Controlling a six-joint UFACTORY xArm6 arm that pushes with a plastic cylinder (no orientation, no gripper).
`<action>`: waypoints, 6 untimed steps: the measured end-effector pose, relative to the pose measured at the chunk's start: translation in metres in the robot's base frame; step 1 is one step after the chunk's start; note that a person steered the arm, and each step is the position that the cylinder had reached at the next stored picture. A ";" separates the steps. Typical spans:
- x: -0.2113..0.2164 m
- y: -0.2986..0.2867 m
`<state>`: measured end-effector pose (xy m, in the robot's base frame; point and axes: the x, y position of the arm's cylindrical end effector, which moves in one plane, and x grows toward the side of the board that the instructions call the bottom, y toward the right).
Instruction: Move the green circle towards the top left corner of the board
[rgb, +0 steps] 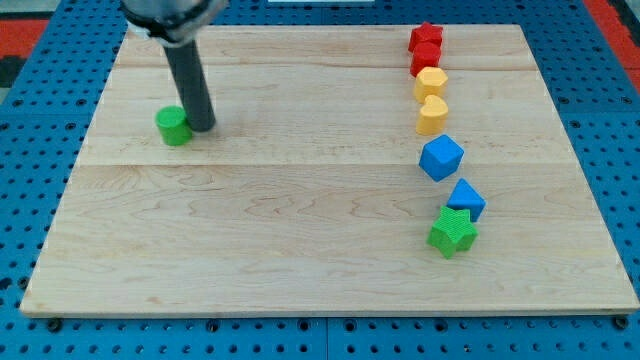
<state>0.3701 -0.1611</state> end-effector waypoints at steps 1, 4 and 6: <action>0.040 0.001; 0.006 0.016; -0.011 -0.047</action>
